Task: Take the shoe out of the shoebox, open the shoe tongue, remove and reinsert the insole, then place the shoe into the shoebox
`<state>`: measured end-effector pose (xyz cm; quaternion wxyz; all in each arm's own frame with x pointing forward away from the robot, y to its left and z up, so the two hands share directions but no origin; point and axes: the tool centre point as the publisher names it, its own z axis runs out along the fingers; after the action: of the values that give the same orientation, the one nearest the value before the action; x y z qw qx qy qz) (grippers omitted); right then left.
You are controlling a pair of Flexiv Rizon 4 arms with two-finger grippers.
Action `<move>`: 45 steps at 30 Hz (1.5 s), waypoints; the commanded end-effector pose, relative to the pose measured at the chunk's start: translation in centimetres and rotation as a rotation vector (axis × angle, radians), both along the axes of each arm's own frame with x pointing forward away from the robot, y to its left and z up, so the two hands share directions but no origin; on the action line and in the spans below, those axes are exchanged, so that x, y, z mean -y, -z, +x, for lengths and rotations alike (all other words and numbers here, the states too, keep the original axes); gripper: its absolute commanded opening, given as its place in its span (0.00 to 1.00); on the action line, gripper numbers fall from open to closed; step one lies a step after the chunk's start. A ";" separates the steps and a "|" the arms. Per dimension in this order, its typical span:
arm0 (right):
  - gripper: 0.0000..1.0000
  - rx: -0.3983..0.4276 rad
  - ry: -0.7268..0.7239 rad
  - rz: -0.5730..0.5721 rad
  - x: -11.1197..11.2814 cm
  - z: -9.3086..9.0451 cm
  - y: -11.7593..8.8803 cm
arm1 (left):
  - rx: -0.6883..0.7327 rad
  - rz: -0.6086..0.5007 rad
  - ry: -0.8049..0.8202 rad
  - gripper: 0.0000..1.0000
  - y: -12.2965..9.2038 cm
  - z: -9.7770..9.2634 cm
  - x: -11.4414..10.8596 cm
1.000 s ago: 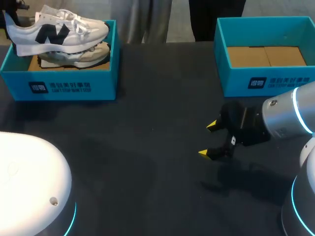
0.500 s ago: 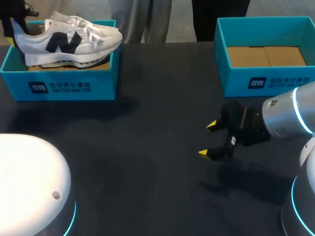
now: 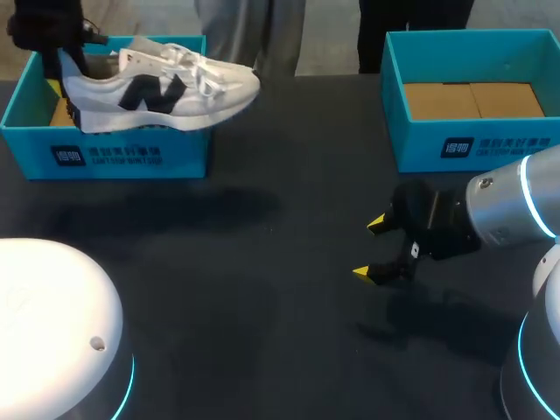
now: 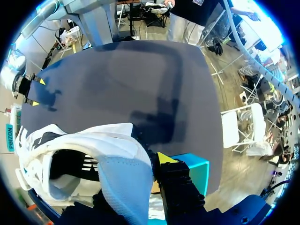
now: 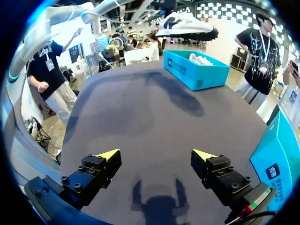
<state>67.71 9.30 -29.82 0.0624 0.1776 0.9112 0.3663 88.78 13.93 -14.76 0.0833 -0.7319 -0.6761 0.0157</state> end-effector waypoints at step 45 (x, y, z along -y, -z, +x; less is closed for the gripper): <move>1.00 0.001 0.002 -0.002 -0.1 -0.1 0.0 | 0.034 -0.004 -0.002 0.00 3.7 -14.7 12.2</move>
<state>67.70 9.31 -29.82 0.0624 0.1776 0.9112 0.3664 74.92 1.59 -17.74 0.0813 -0.7305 -0.6780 0.0113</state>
